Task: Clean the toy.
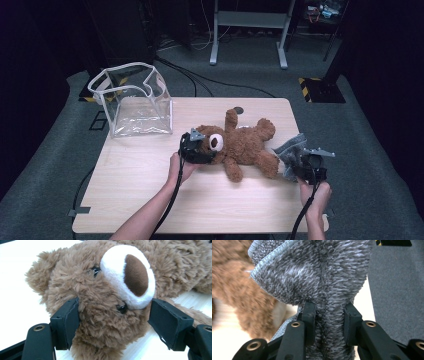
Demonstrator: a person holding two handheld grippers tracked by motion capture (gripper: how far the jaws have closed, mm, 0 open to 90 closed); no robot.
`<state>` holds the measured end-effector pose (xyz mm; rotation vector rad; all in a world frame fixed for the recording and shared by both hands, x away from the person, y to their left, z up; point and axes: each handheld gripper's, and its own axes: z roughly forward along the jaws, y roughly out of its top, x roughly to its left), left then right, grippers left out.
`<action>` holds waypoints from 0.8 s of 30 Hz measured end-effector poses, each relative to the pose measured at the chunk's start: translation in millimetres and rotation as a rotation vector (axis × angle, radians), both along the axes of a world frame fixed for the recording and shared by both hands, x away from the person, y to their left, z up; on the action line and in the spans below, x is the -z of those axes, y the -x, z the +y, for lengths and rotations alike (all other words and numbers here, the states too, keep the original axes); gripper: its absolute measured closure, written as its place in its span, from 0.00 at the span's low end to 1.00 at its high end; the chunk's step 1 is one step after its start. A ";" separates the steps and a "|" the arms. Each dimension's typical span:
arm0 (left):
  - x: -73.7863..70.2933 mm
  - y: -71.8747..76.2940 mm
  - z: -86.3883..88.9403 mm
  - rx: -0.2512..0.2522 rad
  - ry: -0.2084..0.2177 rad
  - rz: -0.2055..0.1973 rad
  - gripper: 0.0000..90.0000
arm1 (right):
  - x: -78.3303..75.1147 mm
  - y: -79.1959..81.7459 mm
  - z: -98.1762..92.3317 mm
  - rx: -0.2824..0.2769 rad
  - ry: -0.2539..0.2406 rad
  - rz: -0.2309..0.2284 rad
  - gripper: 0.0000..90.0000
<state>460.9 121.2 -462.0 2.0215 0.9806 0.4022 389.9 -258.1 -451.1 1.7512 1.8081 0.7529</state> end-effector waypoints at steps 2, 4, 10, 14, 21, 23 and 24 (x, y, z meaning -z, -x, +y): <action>-0.7 3.7 0.0 -0.001 -0.002 0.000 0.27 | 6.1 0.4 -0.8 -0.002 -0.008 0.016 0.76; -0.9 7.5 -0.4 -0.001 0.010 0.001 0.26 | 9.7 0.5 -0.7 -0.001 -0.016 0.020 0.76; 1.7 26.4 -8.7 -0.007 0.057 -0.019 0.24 | 13.6 -0.4 -2.5 -0.003 -0.042 0.022 0.76; 7.0 37.3 -17.6 0.005 0.060 -0.017 0.23 | 16.9 0.4 -4.9 -0.004 -0.041 0.028 0.76; 22.7 49.7 -39.2 0.026 0.034 0.007 0.22 | 22.4 -1.0 -7.9 -0.003 -0.043 0.040 0.76; 27.4 50.8 -44.6 0.027 0.027 0.012 0.21 | 22.8 -1.3 -7.1 -0.001 -0.050 0.043 0.76; 30.7 51.2 -48.1 0.027 0.022 0.021 0.21 | 23.2 -1.4 -7.2 -0.002 -0.050 0.044 0.76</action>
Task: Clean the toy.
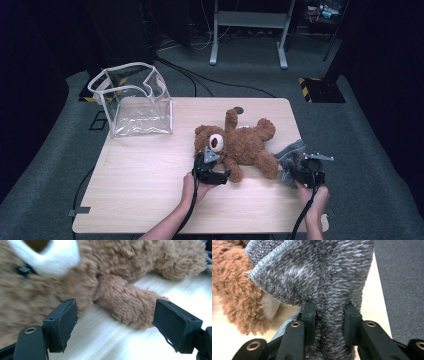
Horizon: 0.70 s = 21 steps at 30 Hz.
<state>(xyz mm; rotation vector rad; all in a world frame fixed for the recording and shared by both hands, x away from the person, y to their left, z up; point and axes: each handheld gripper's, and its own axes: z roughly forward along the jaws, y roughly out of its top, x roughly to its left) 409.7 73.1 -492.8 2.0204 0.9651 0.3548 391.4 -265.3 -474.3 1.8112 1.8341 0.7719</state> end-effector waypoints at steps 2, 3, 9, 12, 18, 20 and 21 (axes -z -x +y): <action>5.2 0.5 -4.9 -0.003 -0.006 0.012 0.20 | 0.8 0.0 -0.5 -0.002 -0.001 0.000 0.76; 7.0 0.9 -6.8 -0.008 -0.007 0.017 0.20 | 1.2 0.0 -0.4 0.000 -0.003 0.001 0.76; 17.0 2.7 -17.8 -0.006 -0.031 0.038 0.19 | 3.1 1.1 -0.5 0.003 -0.006 0.006 0.76; 18.9 5.3 -24.4 -0.019 -0.027 0.038 0.19 | 3.3 1.6 -0.2 0.006 -0.009 0.006 0.76; 18.5 10.9 -36.7 -0.044 -0.027 0.039 0.18 | 3.5 0.6 -0.9 0.002 -0.002 0.005 0.76; 19.6 10.2 -40.6 -0.063 -0.037 0.042 0.18 | 3.5 0.6 -1.1 0.000 -0.002 0.005 0.76; 20.2 9.6 -42.3 -0.071 -0.039 0.043 0.18 | 3.6 0.5 -1.0 0.001 -0.003 0.005 0.76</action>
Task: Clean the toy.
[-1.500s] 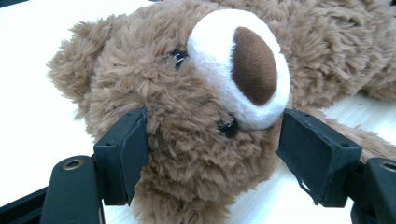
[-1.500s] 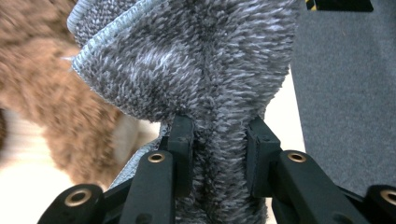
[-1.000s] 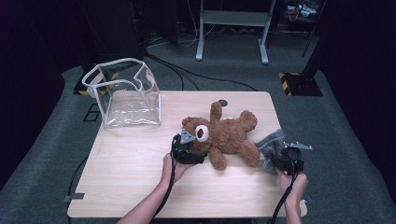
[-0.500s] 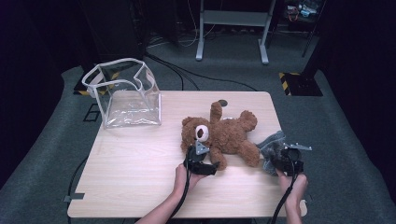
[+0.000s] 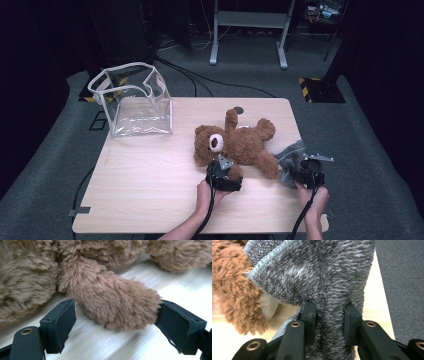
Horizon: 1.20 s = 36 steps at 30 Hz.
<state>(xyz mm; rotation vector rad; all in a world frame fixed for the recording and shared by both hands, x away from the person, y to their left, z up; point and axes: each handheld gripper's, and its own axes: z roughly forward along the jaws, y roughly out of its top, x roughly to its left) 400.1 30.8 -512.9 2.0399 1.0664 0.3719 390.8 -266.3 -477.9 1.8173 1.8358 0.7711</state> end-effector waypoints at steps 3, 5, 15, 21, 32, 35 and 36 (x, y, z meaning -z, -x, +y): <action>1.9 -1.7 -6.2 -0.008 -0.014 0.000 0.19 | 0.4 -0.2 0.0 -0.001 0.000 -0.001 0.76; 2.8 -2.3 -8.6 -0.010 -0.034 -0.005 0.22 | 0.6 -0.3 0.3 0.001 -0.006 -0.001 0.76; 5.0 -6.7 -2.6 -0.011 0.019 0.001 0.52 | 0.4 0.5 -1.2 0.000 -0.011 0.001 0.76; 3.5 -9.6 3.3 0.002 0.038 0.002 0.71 | 0.7 0.2 -1.0 -0.001 -0.010 0.000 0.76; -10.2 -15.1 17.3 0.042 0.063 -0.031 0.81 | 1.1 0.4 -1.2 -0.003 -0.013 -0.006 0.76; -18.0 -18.7 20.2 0.042 0.070 -0.047 0.82 | 1.3 -0.2 0.5 -0.001 -0.021 -0.008 0.76; -18.0 -18.7 20.2 0.042 0.070 -0.047 0.82 | 1.3 -0.2 0.8 0.000 -0.021 -0.009 0.76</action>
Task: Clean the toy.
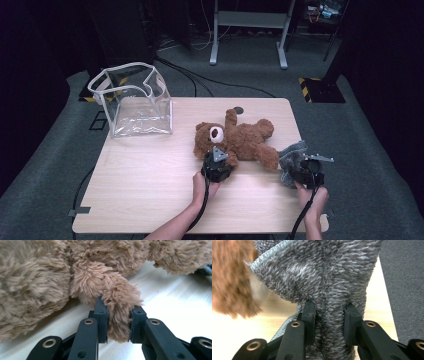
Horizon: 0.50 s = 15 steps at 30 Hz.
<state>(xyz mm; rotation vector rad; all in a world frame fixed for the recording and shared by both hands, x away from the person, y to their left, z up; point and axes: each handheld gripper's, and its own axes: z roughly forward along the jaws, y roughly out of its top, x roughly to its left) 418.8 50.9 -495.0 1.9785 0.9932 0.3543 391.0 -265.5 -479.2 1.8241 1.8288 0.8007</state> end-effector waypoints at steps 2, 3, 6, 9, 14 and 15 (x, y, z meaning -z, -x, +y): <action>-8.6 -3.9 2.1 0.002 -0.003 -0.018 0.83 | 0.1 0.0 0.0 -0.005 0.005 -0.001 0.76; -11.2 -5.4 2.5 0.005 -0.004 -0.028 0.83 | 0.2 -0.3 0.8 -0.002 0.000 -0.002 0.76; -19.2 -9.5 3.7 0.012 -0.003 -0.046 0.84 | -0.1 -0.1 1.8 0.002 -0.002 0.003 0.76; -25.6 -13.4 4.3 0.022 -0.001 -0.064 0.84 | 0.1 0.0 1.4 -0.002 0.001 -0.001 0.76; -40.6 -19.5 6.7 0.047 0.002 -0.098 0.85 | -0.3 0.9 3.1 0.003 -0.005 0.000 0.76; -44.0 -20.4 7.2 0.049 0.006 -0.105 0.85 | -0.4 0.9 2.9 -0.006 0.001 -0.005 0.76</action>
